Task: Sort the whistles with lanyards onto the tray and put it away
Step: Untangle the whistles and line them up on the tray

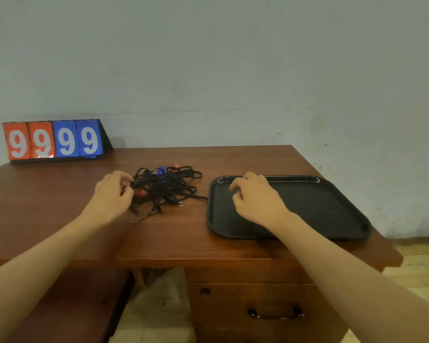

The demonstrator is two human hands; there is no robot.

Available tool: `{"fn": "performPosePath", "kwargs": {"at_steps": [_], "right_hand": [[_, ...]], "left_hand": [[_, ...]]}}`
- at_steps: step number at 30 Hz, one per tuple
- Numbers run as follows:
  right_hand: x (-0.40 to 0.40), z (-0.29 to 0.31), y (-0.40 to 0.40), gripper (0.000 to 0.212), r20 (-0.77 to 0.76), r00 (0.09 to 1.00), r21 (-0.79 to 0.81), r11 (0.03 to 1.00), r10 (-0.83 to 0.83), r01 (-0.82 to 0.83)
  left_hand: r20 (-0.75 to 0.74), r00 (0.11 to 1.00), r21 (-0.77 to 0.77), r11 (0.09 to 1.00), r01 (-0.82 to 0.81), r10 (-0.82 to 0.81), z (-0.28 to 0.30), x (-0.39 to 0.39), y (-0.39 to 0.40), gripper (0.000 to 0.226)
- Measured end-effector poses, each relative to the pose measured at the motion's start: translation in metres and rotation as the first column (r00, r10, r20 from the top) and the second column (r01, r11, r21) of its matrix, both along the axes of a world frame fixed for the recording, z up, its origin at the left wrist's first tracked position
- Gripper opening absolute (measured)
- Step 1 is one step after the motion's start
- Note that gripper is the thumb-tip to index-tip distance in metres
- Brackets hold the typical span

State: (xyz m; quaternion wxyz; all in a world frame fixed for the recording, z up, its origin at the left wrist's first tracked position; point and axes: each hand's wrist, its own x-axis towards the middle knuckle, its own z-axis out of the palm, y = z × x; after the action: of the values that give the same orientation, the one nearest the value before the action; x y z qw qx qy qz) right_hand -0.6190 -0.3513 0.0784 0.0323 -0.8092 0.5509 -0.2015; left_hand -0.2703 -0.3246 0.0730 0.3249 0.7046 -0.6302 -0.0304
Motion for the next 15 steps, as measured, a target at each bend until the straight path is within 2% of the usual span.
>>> {"fn": "performPosePath", "kwargs": {"at_steps": [6, 9, 12, 15], "right_hand": [[0.099, 0.008, -0.029, 0.029, 0.006, 0.985, -0.004, 0.985, 0.171, -0.171], [0.142, 0.012, -0.052, 0.028, 0.007, 0.974, 0.012, 0.974, 0.227, -0.227], [0.175, 0.019, -0.073, 0.026, -0.023, 0.965, 0.066, 0.963, 0.262, -0.26], [0.204, 0.026, -0.088, 0.024, -0.049, 0.955, 0.153, 0.947, 0.292, -0.282]], "left_hand": [[0.061, 0.998, 0.023, 1.0, 0.021, -0.022, -0.014, 0.021, -0.033, 0.01], [0.053, 0.998, 0.082, 0.996, 0.036, -0.041, -0.024, 0.021, -0.051, 0.012], [0.004, 0.999, 0.058, 0.997, 0.044, -0.044, -0.038, 0.024, -0.059, 0.015], [-0.056, 0.996, 0.007, 0.998, 0.067, -0.066, -0.043, 0.029, -0.059, 0.009]]}}
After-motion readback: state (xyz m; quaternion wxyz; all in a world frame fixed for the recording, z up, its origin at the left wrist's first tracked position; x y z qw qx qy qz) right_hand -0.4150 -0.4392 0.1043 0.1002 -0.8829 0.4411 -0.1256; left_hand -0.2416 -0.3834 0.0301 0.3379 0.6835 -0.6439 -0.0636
